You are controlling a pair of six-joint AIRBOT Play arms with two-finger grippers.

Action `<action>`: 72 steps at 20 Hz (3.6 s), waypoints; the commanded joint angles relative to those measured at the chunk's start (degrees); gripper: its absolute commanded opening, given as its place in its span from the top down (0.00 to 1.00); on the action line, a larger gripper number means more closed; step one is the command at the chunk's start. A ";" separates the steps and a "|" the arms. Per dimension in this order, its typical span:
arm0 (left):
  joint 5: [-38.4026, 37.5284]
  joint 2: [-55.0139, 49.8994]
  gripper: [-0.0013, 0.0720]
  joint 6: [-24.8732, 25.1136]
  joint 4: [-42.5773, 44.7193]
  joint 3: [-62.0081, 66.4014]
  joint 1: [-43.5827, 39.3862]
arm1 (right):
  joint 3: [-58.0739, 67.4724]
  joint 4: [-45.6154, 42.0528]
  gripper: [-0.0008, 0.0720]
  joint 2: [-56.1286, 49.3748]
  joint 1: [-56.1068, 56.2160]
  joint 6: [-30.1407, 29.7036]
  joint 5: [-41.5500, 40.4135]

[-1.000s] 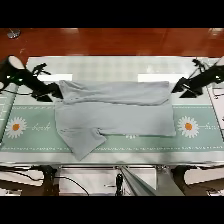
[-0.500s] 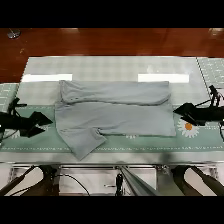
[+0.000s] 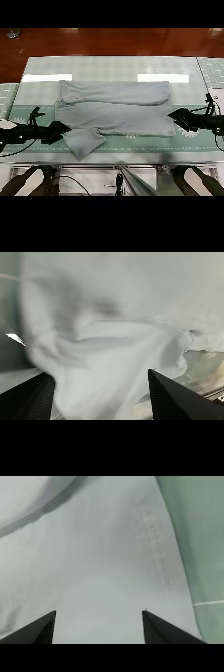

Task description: Fold the shirts.

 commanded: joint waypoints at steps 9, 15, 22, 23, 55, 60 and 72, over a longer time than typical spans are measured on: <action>3.91 0.59 0.96 3.58 -2.99 0.04 -7.91 | -2.45 -21.09 0.14 0.15 -8.15 12.61 13.18; 5.68 0.59 0.96 3.56 -3.04 0.04 -7.91 | -2.78 -15.67 0.14 -5.92 1.27 11.69 4.09; 6.69 0.59 0.96 3.54 -3.06 0.17 -7.91 | 1.64 -4.39 0.35 -12.17 8.35 9.75 -3.26; 7.02 0.57 0.96 3.58 -2.99 0.55 -7.89 | 2.58 -4.61 0.71 -12.96 9.29 8.55 -2.25; -21.92 -45.57 0.02 -14.78 28.22 77.75 0.24 | 47.10 -2.95 0.13 -41.18 0.35 3.19 9.16; -1.20 -27.32 0.02 -15.21 18.97 62.27 3.82 | 46.93 -5.79 0.13 -43.36 -1.27 5.09 9.75; 15.17 -7.37 0.03 -3.89 -1.36 35.36 -24.55 | 48.54 4.09 0.95 -50.31 12.20 1.16 9.01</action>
